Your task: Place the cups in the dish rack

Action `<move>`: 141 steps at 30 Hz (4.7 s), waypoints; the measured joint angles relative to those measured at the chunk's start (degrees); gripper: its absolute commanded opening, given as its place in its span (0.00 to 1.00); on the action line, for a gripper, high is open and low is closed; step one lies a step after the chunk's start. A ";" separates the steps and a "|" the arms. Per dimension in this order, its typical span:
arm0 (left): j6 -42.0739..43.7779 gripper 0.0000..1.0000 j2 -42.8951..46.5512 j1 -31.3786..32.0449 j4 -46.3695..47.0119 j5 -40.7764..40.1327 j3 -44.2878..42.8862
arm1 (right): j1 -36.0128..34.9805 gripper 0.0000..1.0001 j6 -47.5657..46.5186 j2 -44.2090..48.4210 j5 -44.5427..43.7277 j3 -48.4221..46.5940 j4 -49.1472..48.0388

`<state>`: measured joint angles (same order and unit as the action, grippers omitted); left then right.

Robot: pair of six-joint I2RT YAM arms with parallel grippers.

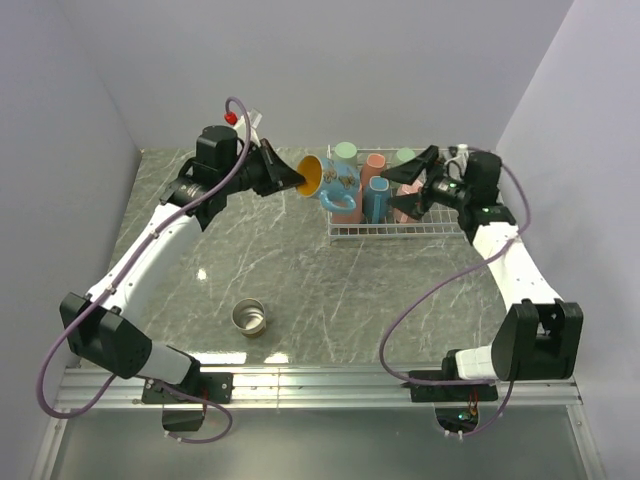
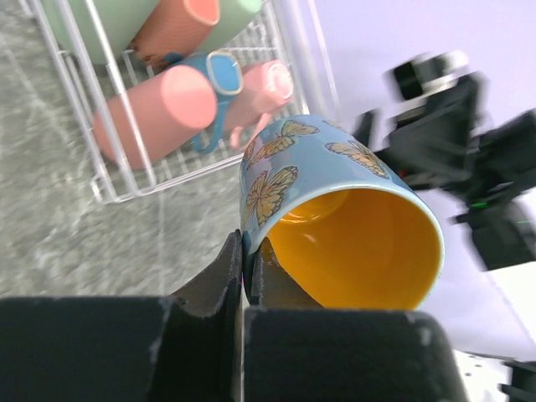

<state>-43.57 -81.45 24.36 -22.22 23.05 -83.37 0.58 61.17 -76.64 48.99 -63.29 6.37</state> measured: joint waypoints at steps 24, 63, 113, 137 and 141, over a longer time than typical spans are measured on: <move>-14.43 0.00 -2.19 -2.14 18.49 4.02 4.28 | -10.60 0.59 24.30 -6.67 7.85 1.44 -33.07; -9.29 0.57 -0.81 -1.66 14.67 3.54 4.66 | -9.22 0.00 33.83 -12.87 10.95 -4.15 -38.75; -2.54 0.48 4.68 -3.15 2.08 1.07 11.10 | 3.34 0.00 -35.32 -48.78 -54.60 -58.99 46.99; -2.54 0.47 4.68 -3.19 -0.11 -1.99 10.64 | 0.35 0.47 -35.32 -53.07 -55.32 -57.99 39.98; -2.56 0.47 4.68 -3.19 -0.13 -2.01 9.73 | 0.13 0.56 -35.39 -53.05 -54.01 -57.37 40.09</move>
<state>-46.13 -76.77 21.17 -22.35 21.04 -73.65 0.71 25.78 -129.69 -5.02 -120.66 46.46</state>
